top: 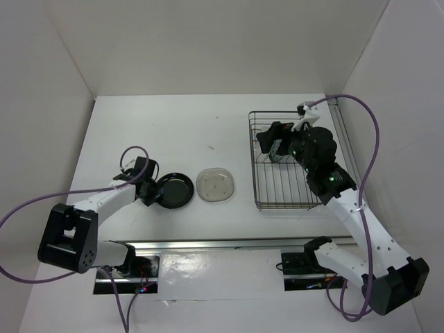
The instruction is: Load the plates into the dish rack
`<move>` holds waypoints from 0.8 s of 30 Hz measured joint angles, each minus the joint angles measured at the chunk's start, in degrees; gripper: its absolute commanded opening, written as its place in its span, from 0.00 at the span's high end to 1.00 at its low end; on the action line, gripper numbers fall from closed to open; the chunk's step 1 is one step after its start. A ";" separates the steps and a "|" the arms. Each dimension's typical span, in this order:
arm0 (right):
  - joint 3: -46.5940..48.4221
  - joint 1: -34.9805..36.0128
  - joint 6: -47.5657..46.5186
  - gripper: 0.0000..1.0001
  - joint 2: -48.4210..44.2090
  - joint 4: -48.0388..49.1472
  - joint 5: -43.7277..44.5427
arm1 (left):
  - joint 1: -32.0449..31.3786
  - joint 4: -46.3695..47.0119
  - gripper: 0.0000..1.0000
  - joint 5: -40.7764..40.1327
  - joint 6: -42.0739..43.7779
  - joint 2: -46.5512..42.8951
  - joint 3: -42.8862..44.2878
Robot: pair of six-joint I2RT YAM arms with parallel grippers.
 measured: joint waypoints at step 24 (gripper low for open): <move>-0.46 0.07 0.20 0.01 1.07 0.94 -3.39 | -0.15 -2.93 1.00 -4.81 5.29 -17.07 0.87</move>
